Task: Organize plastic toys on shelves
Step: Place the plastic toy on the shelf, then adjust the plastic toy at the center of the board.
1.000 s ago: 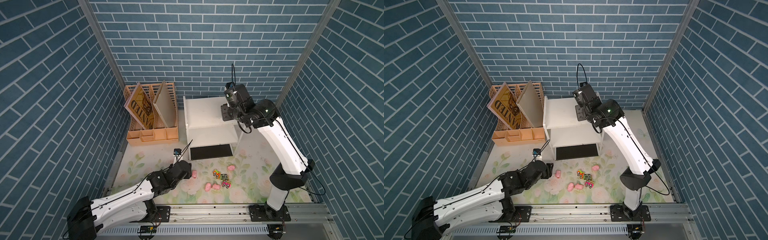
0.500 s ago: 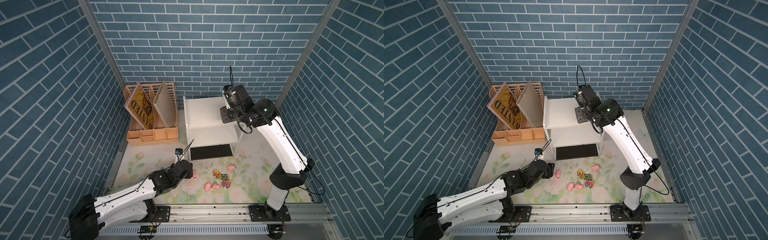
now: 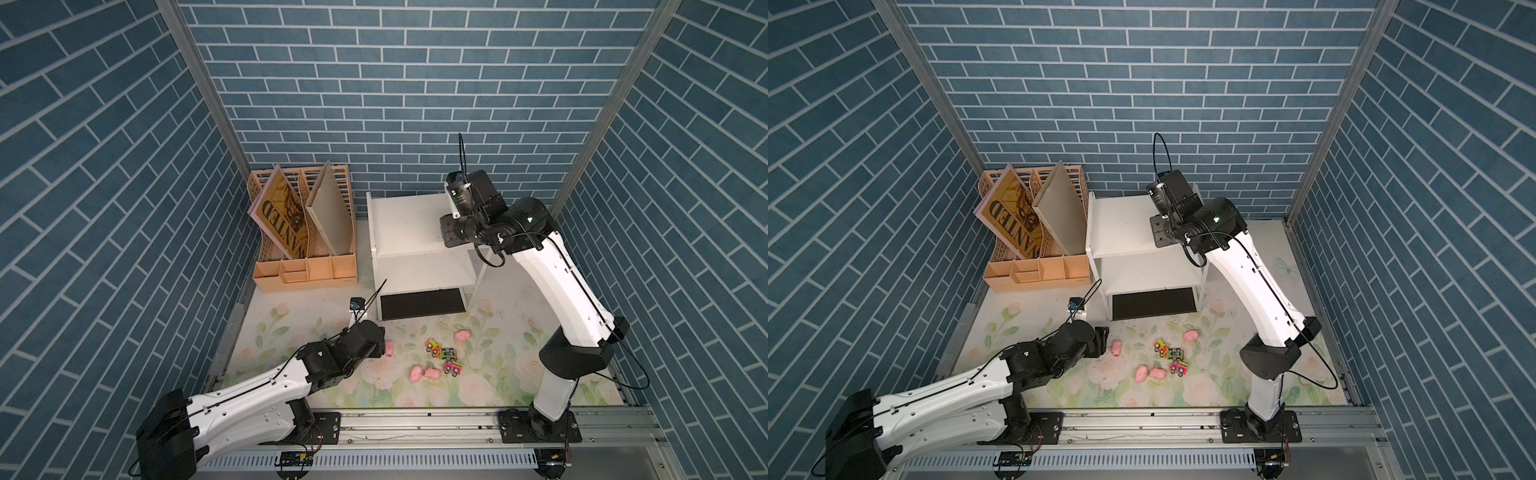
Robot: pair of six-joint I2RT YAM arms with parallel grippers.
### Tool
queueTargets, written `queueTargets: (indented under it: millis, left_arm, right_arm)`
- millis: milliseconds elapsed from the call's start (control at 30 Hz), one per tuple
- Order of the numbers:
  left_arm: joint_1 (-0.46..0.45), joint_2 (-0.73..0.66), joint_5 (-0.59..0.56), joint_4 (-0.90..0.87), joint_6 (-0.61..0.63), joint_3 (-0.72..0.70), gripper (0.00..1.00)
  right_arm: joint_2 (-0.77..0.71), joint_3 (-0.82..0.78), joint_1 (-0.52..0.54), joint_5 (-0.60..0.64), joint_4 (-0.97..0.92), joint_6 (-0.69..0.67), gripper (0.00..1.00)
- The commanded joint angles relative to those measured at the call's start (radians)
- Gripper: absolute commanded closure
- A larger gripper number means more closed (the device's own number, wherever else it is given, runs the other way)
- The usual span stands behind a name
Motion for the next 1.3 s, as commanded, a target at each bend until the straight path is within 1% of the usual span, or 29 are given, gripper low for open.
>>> queueTargets:
  millis: [0, 167, 333, 400, 467, 533, 567, 700, 833, 900, 1033, 1133, 1267]
  left_arm:
    - [0.006, -0.011, -0.007, -0.009, 0.006, -0.014, 0.36]
    - [0.008, -0.015, -0.008, -0.013, 0.005, -0.014, 0.35]
    - [0.009, -0.022, -0.008, -0.016, 0.005, -0.012, 0.36]
    - [0.009, -0.020, -0.007, -0.015, 0.005, -0.008, 0.35]
    - [0.010, -0.017, -0.002, -0.012, 0.009, -0.002, 0.34]
    - [0.010, -0.007, 0.009, -0.004, 0.016, 0.007, 0.33]
    - [0.009, -0.003, 0.013, -0.001, 0.021, 0.011, 0.33]
    - [0.010, 0.022, 0.042, 0.027, 0.033, 0.032, 0.34]
    - [0.008, 0.065, 0.080, 0.066, 0.052, 0.045, 0.34]
    - [0.007, 0.090, 0.105, 0.087, 0.060, 0.047, 0.35]
    - [-0.004, 0.129, 0.161, 0.137, 0.075, 0.049, 0.36]
    - [-0.019, 0.159, 0.179, 0.152, 0.080, 0.061, 0.36]
    - [-0.038, 0.202, 0.193, 0.158, 0.083, 0.075, 0.37]
  right_arm:
    - [-0.001, 0.007, -0.005, -0.002, -0.019, 0.028, 0.63]
    - [-0.005, 0.022, -0.005, -0.002, -0.017, 0.032, 0.62]
    - [-0.014, 0.098, -0.005, -0.005, -0.014, 0.029, 0.62]
    - [-0.039, 0.114, -0.006, -0.007, -0.011, 0.031, 0.62]
    - [-0.085, 0.082, -0.001, -0.011, -0.002, 0.035, 0.63]
    - [-0.153, 0.008, 0.018, -0.007, 0.014, 0.047, 0.64]
    - [-0.188, -0.040, 0.032, -0.002, 0.025, 0.057, 0.65]
    - [-0.361, -0.330, 0.152, 0.047, 0.059, 0.130, 0.66]
    - [-0.498, -0.664, 0.285, 0.060, 0.087, 0.269, 0.67]
    - [-0.564, -0.838, 0.321, 0.042, 0.133, 0.334, 0.67]
    - [-0.669, -1.170, 0.356, -0.031, 0.264, 0.409, 0.68]
    - [-0.705, -1.381, 0.357, -0.100, 0.396, 0.437, 0.69]
    - [-0.692, -1.565, 0.357, -0.148, 0.523, 0.461, 0.69]
